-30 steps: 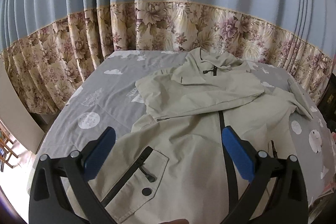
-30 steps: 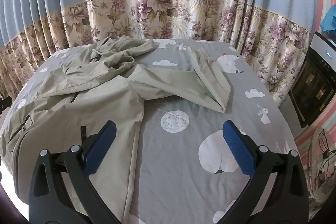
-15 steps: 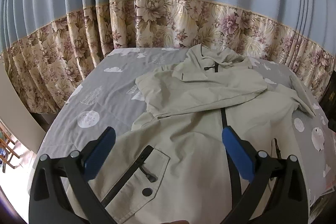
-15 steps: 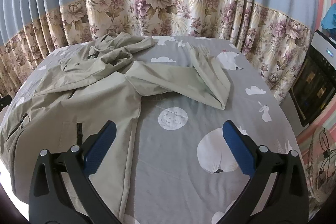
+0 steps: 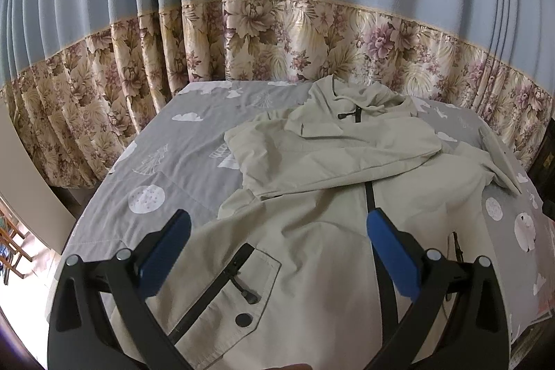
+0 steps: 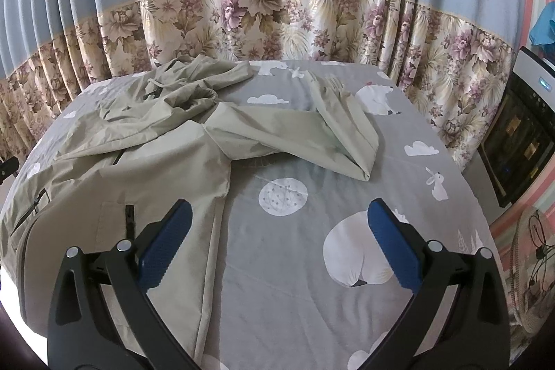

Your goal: Fold large clothes

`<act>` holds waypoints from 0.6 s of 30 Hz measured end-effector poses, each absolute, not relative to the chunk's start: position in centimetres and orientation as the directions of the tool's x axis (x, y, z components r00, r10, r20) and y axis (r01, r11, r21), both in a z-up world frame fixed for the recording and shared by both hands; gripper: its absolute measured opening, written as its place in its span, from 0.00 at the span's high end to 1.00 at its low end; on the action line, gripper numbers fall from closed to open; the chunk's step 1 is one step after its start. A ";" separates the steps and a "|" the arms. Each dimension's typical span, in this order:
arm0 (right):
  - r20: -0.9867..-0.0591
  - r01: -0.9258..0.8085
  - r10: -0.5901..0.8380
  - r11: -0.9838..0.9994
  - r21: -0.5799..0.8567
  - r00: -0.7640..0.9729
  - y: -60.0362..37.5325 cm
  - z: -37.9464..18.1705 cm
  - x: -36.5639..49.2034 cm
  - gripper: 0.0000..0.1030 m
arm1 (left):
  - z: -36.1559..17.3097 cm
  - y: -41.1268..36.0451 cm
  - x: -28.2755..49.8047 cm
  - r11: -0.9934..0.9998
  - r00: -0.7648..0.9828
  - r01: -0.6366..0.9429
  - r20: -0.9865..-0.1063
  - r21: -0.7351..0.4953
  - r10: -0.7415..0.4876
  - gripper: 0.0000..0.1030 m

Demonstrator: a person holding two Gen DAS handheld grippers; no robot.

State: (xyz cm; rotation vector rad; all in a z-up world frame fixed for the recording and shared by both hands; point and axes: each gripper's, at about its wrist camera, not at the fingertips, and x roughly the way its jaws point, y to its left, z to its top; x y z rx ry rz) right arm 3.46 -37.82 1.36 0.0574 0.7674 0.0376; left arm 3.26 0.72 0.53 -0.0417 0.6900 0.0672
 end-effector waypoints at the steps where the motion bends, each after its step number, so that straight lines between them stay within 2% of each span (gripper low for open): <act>1: -0.693 -0.012 0.055 0.998 0.066 0.719 -37.8 1.4 3.4 0.03 | 0.7 0.7 3.5 0.997 0.767 -0.076 -0.640 -0.016 0.048 0.02; 12: -0.698 -0.021 0.029 1.000 0.020 0.716 -36.8 1.8 4.1 0.03 | 1.1 1.4 3.4 0.996 0.777 -0.068 -0.629 -0.056 0.017 0.02; 18: -0.693 -0.045 0.075 0.997 0.061 0.717 -36.5 1.4 4.3 0.03 | 1.6 2.0 4.0 0.996 0.780 -0.079 -0.625 -0.041 0.036 0.02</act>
